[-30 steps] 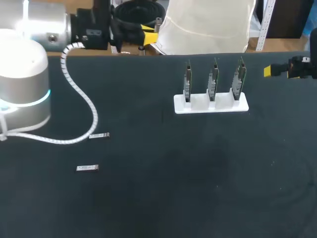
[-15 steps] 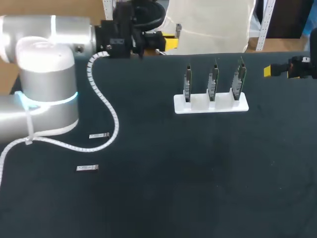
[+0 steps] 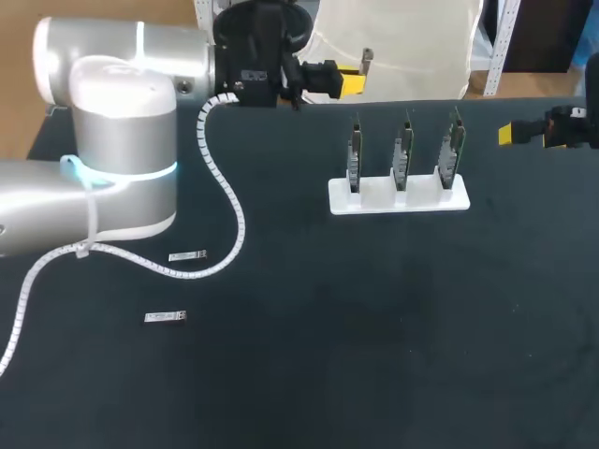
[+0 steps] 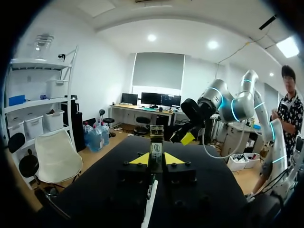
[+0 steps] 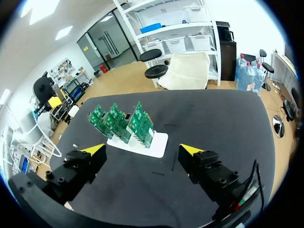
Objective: Pick up the optical module with the left hand, and insert it into the network port with the right hand.
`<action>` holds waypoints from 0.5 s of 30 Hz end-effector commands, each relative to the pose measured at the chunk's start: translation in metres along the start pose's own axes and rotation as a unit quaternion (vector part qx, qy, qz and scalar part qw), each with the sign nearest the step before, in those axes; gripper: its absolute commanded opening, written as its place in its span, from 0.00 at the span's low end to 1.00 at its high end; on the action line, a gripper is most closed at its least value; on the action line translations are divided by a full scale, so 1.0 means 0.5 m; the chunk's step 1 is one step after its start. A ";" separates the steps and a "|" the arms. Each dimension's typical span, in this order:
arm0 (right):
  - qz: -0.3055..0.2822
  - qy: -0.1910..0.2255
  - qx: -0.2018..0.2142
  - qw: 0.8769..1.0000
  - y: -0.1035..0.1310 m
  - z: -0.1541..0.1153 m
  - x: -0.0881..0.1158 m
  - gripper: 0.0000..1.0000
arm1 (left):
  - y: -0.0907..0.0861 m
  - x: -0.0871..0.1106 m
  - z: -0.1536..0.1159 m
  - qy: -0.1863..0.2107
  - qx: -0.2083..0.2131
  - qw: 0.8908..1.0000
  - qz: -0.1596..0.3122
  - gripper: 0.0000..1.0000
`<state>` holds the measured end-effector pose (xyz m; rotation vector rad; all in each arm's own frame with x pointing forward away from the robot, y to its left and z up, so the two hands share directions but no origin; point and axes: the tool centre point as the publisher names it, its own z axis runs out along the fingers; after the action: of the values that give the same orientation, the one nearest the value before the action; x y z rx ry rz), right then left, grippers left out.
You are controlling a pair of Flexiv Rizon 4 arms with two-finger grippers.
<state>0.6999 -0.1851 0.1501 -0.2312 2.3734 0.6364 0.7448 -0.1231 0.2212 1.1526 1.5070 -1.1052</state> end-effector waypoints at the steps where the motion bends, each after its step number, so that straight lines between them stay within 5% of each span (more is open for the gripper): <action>1: 0.000 0.000 0.000 1.000 0.000 0.000 0.000 1.00 | 0.023 0.008 0.012 -0.002 0.009 1.000 -0.001 0.00; 15: 0.000 0.000 0.000 1.000 0.000 0.000 0.000 1.00 | 0.051 0.039 0.047 0.001 0.017 1.000 -0.013 0.00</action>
<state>0.6999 -0.1850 0.1501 -0.2312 2.3735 0.6364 0.7629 -0.1354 0.1971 1.1609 1.5183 -1.1442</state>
